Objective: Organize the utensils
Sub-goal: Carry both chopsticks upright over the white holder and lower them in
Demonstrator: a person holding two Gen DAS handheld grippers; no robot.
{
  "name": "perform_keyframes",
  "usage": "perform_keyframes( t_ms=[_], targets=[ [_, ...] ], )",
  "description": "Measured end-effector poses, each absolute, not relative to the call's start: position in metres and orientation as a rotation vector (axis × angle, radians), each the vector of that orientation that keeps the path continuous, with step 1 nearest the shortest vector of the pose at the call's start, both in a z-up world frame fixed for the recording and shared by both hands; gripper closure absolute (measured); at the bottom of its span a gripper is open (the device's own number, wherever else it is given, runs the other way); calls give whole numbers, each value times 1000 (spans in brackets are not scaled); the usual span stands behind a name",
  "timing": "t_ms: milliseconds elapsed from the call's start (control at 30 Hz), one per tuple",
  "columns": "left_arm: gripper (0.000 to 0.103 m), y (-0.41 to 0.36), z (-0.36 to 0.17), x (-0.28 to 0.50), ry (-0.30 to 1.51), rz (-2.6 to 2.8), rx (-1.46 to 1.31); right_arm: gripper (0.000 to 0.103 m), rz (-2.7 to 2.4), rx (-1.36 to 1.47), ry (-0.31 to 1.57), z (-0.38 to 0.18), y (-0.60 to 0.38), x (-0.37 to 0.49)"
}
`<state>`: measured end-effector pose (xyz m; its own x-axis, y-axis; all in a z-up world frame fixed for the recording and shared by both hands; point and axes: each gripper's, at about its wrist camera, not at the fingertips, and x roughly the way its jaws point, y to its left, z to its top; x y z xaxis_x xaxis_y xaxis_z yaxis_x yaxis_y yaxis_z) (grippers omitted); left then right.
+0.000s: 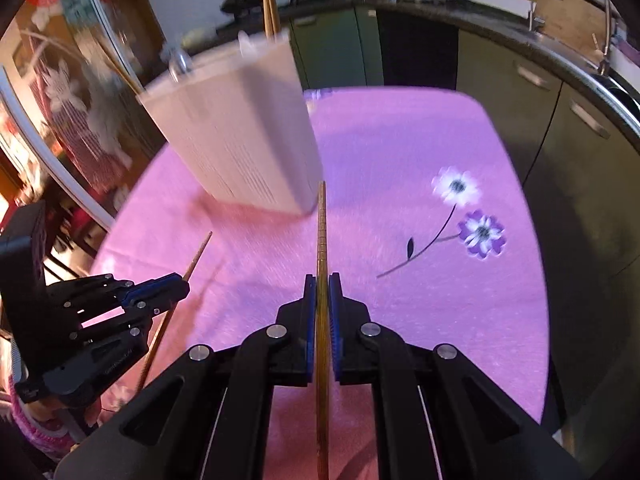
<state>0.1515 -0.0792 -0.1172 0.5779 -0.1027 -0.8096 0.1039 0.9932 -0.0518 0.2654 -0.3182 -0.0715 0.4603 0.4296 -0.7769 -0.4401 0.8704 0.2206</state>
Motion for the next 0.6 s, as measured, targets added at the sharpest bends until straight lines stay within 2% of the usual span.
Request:
perform_keyframes(
  t_ms=[600],
  targets=[
    [97, -68, 30, 103, 648, -192, 6, 96, 614, 60, 722, 16, -337, 213]
  ],
)
